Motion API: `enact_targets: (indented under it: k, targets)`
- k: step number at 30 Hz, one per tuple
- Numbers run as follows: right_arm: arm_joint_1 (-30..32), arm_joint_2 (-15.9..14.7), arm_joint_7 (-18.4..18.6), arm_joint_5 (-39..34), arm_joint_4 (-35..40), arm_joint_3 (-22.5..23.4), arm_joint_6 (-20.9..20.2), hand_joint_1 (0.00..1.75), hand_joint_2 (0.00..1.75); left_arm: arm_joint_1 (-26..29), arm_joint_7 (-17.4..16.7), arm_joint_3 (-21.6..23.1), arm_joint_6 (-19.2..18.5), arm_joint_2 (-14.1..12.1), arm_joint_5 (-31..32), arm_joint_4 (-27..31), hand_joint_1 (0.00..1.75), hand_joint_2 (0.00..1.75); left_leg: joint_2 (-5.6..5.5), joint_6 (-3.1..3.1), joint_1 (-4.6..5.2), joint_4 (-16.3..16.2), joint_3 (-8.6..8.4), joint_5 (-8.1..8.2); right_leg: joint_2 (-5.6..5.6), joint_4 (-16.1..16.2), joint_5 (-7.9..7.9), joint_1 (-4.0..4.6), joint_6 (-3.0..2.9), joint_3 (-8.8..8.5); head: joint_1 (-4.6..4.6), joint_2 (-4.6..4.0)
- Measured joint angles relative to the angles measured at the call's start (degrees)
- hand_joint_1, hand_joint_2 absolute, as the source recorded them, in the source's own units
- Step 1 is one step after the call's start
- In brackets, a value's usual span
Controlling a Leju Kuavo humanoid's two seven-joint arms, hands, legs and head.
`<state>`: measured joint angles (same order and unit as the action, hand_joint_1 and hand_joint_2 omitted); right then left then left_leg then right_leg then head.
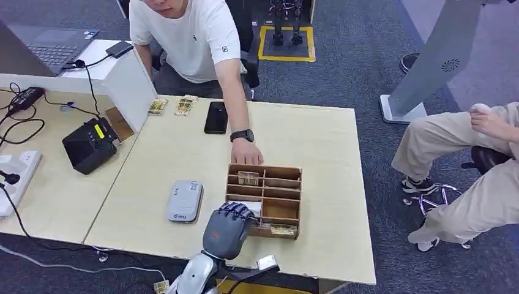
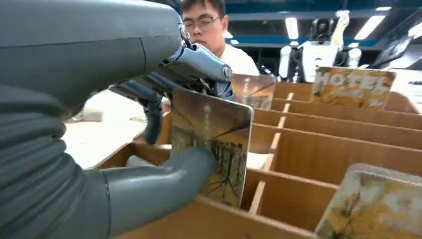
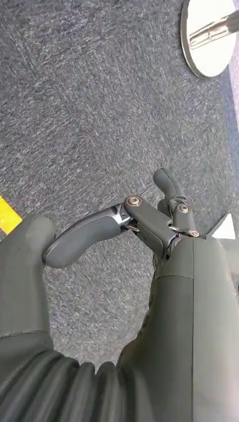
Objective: Pass the card to the sensor for recognition and then transmit it.
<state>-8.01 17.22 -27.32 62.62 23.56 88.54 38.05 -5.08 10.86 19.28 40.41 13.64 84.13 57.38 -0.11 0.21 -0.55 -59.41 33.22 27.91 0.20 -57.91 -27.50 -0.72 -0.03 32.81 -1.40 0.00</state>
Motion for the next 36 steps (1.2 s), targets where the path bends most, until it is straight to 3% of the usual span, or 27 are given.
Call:
enact_targets:
  k: [16,36]
  targets:
    - [0.0,0.0,0.0,1.9,0.0,0.0,0.0,0.00,1.75,1.4,4.1,-0.2,0.0,0.1,-0.9,1.8,1.75,1.75,0.00,0.00,-0.01,0.0,0.00,0.00,0.00,0.0,0.00,0.00,0.00,0.01,0.00,0.00]
    - [-0.2,-0.2,0.2,2.4,-1.5,0.0,0.0,0.00,1.75,2.8,11.9,-5.5,0.0,0.9,-3.7,3.2,1.75,1.75,0.01,0.00,-0.01,0.0,-0.01,0.00,0.01,0.0,0.00,0.00,0.00,0.02,0.00,0.00]
